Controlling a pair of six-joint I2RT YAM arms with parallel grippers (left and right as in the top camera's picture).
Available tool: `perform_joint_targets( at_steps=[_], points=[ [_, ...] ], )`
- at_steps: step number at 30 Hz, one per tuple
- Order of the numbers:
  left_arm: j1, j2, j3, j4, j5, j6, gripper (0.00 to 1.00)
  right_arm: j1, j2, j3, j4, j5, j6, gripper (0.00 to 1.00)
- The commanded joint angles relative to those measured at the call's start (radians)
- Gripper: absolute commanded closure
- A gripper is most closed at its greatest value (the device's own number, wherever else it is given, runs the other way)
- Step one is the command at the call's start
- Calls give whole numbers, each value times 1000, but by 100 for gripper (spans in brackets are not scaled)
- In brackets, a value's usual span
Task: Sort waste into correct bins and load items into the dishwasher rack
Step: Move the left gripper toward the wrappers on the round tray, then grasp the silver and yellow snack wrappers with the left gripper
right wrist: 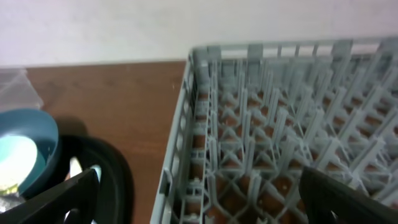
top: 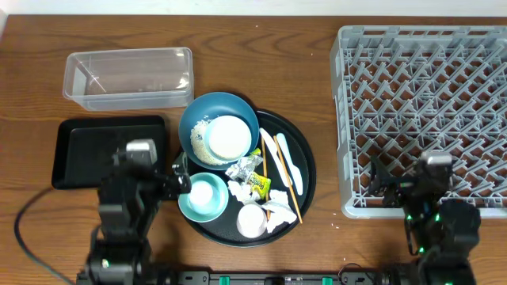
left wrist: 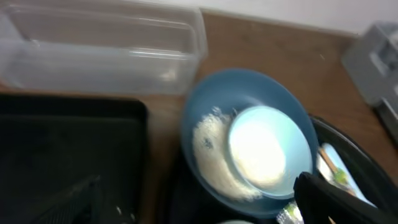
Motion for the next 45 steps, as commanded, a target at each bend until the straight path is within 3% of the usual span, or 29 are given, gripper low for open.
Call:
perform_joint_targets(
  at_steps=[1, 8, 13, 21, 25, 27, 38, 45],
  points=[
    [2, 144, 150, -103, 94, -5, 2, 14, 121, 123, -73, 37, 11, 1],
    [-35, 467, 506, -515, 93, -8, 2, 14, 365, 368, -325, 90, 8, 1],
    [-52, 613, 654, -668, 93, -8, 2, 14, 441, 409, -332, 32, 10, 1],
    [-52, 664, 655, -653, 102, -50, 2, 14, 444, 409, -337, 8, 9, 1],
    [-60, 684, 655, -621, 222, -55, 2, 14, 444, 409, -336, 8, 9, 1],
    [-85, 696, 654, -623, 224, -56, 5, 14, 444, 409, -336, 8, 9, 1],
    [-335, 883, 651, -627, 220, -57, 5, 14, 444, 409, -337, 8, 9, 1],
    [-414, 1022, 651, -633, 220, -57, 6, 14, 444, 409, -337, 8, 9, 1]
  ],
)
